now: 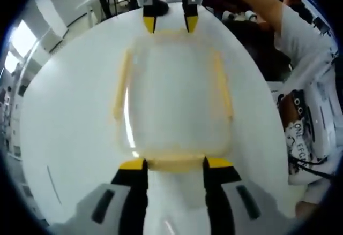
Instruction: Snap each plastic latch of the storage box into its locked position after aligning the lid with the box until every specified latch is closed and the lid sits flush.
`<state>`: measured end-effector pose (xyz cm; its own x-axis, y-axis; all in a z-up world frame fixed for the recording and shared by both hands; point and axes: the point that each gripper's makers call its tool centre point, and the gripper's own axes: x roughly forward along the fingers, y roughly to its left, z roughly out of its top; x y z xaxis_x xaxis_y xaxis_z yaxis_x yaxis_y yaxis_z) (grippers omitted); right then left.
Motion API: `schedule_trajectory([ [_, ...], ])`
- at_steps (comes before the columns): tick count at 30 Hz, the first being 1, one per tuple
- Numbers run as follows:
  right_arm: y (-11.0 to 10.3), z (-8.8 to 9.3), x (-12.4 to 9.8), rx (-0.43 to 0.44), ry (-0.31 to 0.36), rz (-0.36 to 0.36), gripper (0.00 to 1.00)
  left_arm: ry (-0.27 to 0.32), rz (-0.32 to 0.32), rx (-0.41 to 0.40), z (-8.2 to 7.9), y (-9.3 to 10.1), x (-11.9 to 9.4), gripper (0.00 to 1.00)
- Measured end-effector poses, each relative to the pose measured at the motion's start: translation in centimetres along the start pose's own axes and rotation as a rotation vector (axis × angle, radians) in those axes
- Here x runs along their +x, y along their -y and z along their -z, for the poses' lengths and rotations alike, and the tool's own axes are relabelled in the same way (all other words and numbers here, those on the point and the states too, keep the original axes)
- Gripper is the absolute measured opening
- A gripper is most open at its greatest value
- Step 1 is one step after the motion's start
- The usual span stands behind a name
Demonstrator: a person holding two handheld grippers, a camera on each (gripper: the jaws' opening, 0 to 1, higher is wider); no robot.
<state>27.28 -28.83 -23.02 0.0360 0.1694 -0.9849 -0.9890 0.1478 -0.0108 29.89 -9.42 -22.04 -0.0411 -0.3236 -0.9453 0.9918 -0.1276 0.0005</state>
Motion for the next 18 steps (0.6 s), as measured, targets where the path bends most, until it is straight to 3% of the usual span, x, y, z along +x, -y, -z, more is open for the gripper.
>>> schedule_trajectory([
  [10,-0.6,-2.7,-2.6,-0.025,0.034,0.022,0.4,-0.004,-0.023,-0.005,1.0,0.8,-3.5,0.4],
  [18,-1.2,-6.5,-4.7,-0.063,0.065,0.035,0.4,-0.002,-0.049,-0.03,2.8,2.0,-7.8,0.4],
])
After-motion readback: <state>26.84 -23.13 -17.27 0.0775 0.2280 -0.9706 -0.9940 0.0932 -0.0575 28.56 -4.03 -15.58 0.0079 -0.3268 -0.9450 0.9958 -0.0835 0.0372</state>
